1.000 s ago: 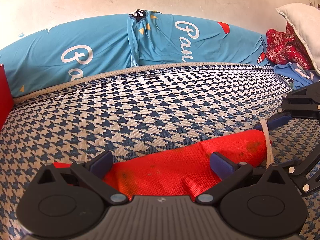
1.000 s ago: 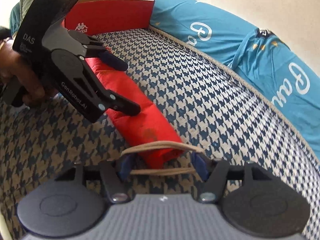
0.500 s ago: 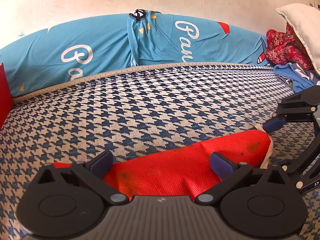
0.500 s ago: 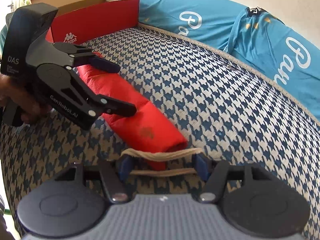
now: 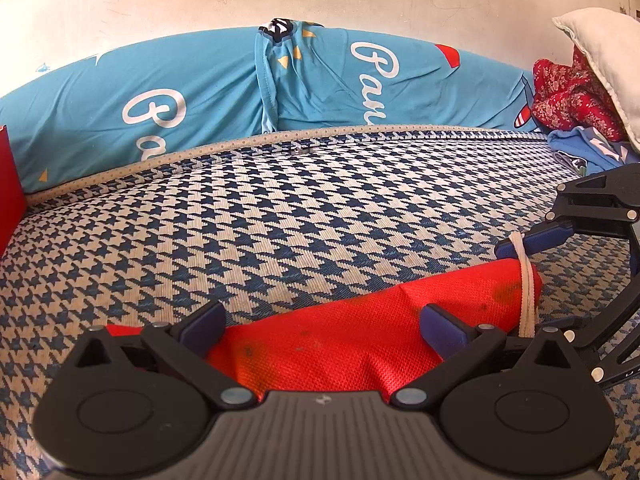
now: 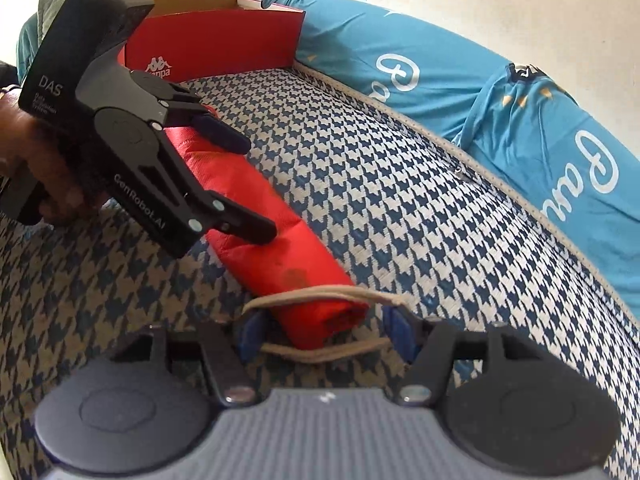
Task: Fold shopping bag
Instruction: 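Slide the stretched rubber band over the red roll's end with the right gripper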
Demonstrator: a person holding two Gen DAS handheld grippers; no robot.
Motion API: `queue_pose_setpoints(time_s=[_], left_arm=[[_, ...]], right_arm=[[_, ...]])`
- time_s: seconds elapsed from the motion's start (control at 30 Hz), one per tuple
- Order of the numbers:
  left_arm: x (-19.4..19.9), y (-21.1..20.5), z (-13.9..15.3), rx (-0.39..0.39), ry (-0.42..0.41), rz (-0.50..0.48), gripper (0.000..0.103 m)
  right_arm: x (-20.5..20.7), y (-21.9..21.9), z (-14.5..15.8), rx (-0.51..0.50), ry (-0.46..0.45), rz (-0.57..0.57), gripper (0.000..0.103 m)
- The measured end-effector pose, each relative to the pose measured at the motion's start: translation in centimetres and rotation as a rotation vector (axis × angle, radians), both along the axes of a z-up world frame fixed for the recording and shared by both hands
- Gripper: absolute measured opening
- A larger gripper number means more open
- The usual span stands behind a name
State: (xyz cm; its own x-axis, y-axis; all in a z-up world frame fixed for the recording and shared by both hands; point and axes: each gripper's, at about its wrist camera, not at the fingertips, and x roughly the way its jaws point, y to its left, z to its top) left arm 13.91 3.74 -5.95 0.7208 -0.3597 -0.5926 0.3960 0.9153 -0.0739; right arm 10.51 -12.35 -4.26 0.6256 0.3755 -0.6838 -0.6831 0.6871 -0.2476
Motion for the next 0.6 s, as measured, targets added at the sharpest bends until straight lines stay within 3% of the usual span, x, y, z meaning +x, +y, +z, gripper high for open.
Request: queue_pose_setpoints(time_s=[0.6], left_arm=[[-0.2,-0.3,0.0,0.007,0.002,0.0,0.103]], right_arm=[[1.4,0.8,-0.4,-0.008,0.031,0.056,0.06]])
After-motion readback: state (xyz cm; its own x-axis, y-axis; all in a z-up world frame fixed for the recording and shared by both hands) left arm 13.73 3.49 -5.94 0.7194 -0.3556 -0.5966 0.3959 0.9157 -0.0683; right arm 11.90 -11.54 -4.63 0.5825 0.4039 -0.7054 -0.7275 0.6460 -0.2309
